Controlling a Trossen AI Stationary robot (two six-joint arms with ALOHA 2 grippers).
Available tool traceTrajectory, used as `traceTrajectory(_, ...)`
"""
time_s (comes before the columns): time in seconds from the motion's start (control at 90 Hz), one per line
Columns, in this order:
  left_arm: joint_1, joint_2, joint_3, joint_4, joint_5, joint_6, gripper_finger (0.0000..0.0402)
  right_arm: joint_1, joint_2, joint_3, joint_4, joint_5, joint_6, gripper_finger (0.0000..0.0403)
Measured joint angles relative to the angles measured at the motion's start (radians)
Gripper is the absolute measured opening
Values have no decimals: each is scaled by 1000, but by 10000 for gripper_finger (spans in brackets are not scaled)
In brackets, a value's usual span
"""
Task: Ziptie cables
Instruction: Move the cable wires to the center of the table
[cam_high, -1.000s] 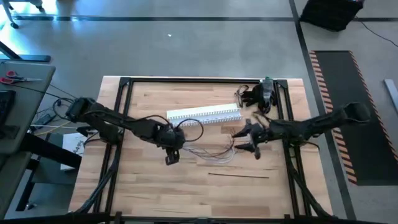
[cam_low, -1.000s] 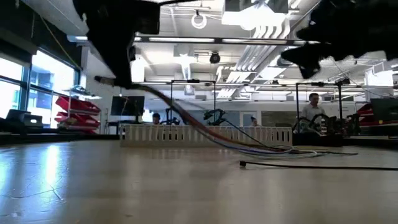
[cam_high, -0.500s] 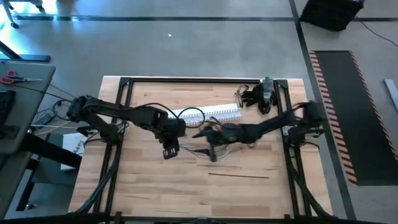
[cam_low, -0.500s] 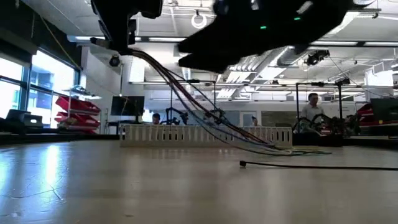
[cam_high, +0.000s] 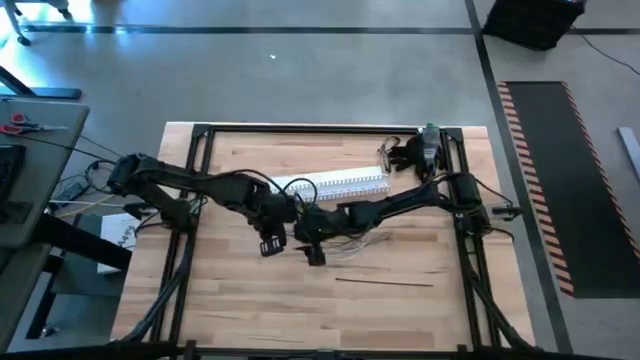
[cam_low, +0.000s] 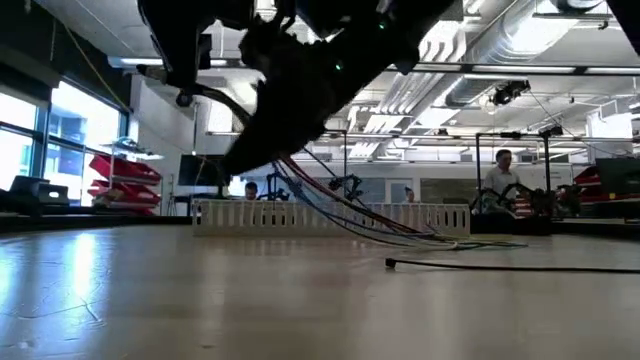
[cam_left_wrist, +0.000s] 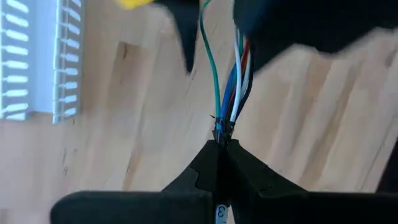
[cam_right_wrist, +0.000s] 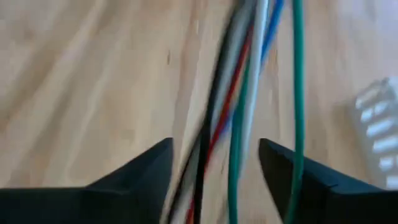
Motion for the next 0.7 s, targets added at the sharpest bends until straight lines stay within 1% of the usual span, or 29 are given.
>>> traceTrajectory(0.2, -61, 0, 0, -48, -92, -56, 0, -2, -4, 0, -212, -13, -30, 48)
traceTrajectory(0.256, -79, 0, 0, -59, -117, -73, 0, -2, -4, 0, -268, -15, -38, 21)
traceTrajectory(0.3, -91, 0, -1, -62, -133, -84, 0, -2, -4, 0, -300, -15, -47, 9)
traceTrajectory(0.378, -108, 0, -1, -58, -168, -105, 0, -2, -8, 3, -341, -15, -57, 10)
traceTrajectory(0.511, -130, 0, -1, -79, -199, -127, 0, -2, -3, -4, -470, -33, -78, 35)
traceTrajectory(0.633, -141, 0, -1, -88, -248, -130, 0, -5, -7, -2, -547, -35, -80, 55)
traceTrajectory(0.7, -144, 0, -1, -84, -262, -131, 0, -6, -7, -6, -551, -36, -82, 65)
